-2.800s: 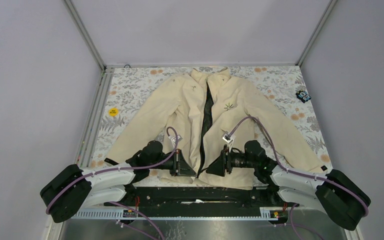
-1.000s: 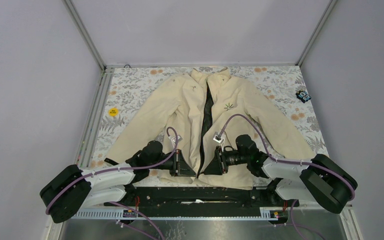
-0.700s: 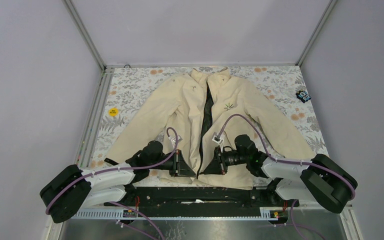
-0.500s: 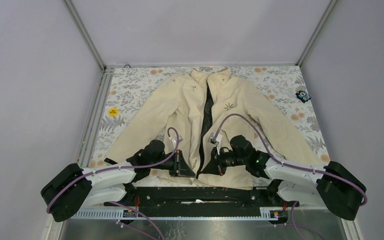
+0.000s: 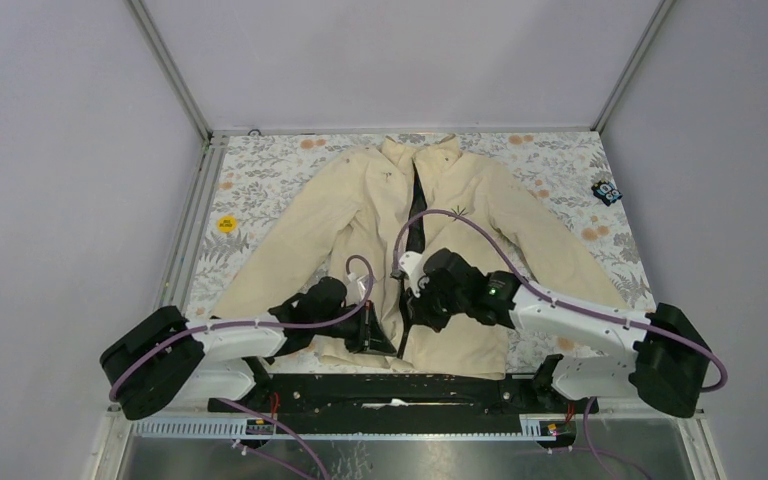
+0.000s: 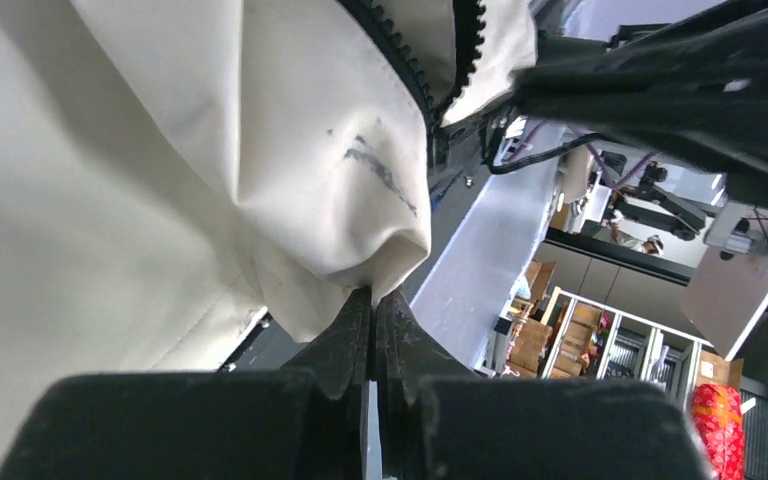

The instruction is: Zip up the jacket

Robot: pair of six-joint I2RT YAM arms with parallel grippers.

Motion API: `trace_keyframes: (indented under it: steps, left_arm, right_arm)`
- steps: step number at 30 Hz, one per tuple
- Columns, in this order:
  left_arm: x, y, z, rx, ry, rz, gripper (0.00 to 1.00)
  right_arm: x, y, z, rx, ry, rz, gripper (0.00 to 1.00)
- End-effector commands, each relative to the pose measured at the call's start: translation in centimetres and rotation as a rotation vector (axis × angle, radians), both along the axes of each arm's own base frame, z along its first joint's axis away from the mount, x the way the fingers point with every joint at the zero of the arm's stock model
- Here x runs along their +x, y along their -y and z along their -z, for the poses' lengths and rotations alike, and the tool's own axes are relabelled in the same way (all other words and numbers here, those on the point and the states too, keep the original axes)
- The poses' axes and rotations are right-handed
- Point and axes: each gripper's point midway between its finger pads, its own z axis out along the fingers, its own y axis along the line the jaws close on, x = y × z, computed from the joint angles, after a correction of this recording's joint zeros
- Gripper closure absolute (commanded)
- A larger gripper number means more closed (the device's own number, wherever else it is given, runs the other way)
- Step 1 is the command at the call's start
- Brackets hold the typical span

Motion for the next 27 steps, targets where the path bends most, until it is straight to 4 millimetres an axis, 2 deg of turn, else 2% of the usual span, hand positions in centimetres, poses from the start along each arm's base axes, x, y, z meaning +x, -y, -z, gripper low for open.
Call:
trace_keyframes:
  steps: [1, 4, 8, 11, 12, 13, 15, 17, 19, 21, 24, 25, 27]
  left_arm:
    - [-0.9, 0.3, 1.3, 0.053, -0.01, 0.046, 1.0]
    - [-1.3, 0.6, 1.6, 0.054, -0.016, 0.059, 1.0]
    - [-2.0, 0.8, 2.2, 0.102, -0.004, 0.073, 1.0]
    - [-3.3, 0.8, 3.0, 0.133, -0.017, 0.092, 1.0]
    - [-3.7, 0.7, 3.3, 0.145, -0.021, 0.094, 1.0]
    - [-3.9, 0.6, 3.6, 0.156, -0.029, 0.087, 1.0]
    - [-4.5, 0.3, 4.1, 0.168, -0.04, 0.083, 1.0]
    - [-4.6, -0.4, 4.6, 0.194, -0.038, 0.08, 1.0]
    - [-4.4, -0.8, 4.5, 0.212, -0.011, 0.07, 1.0]
    - [-3.9, -0.7, 3.7, 0.205, 0.036, 0.074, 1.0]
    - [-3.0, -0.3, 2.2, 0.192, 0.112, 0.08, 1.0]
    - [-2.7, -0.2, 1.8, 0.188, 0.139, 0.081, 1.0]
    - [-2.4, -0.2, 1.3, 0.184, 0.17, 0.082, 1.0]
  right_arm:
    - [5.7, 2.4, -0.8, -0.24, 0.253, 0.059, 1.0]
    - [9.8, 2.6, -1.2, -0.342, 0.385, 0.068, 1.0]
    - [17.6, 4.4, -0.8, -0.487, 0.479, 0.137, 1.0]
    - [23.8, 4.9, -2.2, -0.56, 0.548, 0.173, 1.0]
    - [26.4, 4.7, -3.8, -0.558, 0.587, 0.204, 1.0]
    - [27.7, 5.4, -3.3, -0.595, 0.581, 0.203, 1.0]
    - [30.2, 4.7, -5.7, -0.573, 0.58, 0.196, 1.0]
    - [29.5, 3.5, -6.9, -0.511, 0.545, 0.155, 1.0]
    - [26.6, 2.2, -7.7, -0.448, 0.47, 0.11, 1.0]
    - [22.2, 0.8, -6.6, -0.443, 0.424, 0.023, 1.0]
    - [16.7, 0.0, -4.2, -0.352, 0.308, -0.008, 1.0]
    - [15.1, -0.3, -4.0, -0.284, 0.27, -0.003, 1.0]
    - [13.4, -0.5, -2.9, -0.185, 0.222, 0.061, 1.0]
